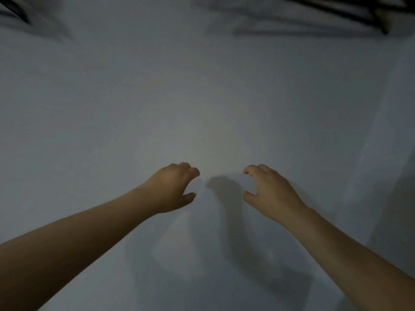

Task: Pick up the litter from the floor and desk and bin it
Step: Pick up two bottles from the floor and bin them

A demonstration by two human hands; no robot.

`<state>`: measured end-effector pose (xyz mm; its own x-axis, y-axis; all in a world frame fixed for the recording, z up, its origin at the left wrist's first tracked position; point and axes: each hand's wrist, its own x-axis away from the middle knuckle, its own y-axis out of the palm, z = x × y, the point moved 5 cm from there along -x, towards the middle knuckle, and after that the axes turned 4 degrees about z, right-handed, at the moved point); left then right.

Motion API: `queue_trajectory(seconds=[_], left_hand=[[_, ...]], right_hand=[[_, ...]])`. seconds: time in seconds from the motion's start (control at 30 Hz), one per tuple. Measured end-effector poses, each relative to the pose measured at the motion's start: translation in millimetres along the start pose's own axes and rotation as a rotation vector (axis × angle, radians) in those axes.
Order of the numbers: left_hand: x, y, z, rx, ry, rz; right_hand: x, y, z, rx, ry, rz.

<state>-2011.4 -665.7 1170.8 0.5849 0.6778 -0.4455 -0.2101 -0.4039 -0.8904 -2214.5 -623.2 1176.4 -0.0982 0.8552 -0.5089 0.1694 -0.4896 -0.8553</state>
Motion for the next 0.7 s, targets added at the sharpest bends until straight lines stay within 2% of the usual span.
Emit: queue_trajectory(seconds=[0.13, 0.27, 0.7], left_hand=[[23.0, -65.8, -37.7, -0.072, -0.108, 0.087], [82.1, -122.3, -84.7, -0.152, -0.267, 0.163], [403.1, -283.7, -225.4, -0.449, -0.752, 0.149]], right_hand=[[-32.0, -37.1, -63.4, -0.042, -0.119, 0.078], [-55.6, -50.1, -152.3, -0.095, -0.273, 0.091], [-21.0, -40.9, -532.5, -0.413, -0.749, 0.051]])
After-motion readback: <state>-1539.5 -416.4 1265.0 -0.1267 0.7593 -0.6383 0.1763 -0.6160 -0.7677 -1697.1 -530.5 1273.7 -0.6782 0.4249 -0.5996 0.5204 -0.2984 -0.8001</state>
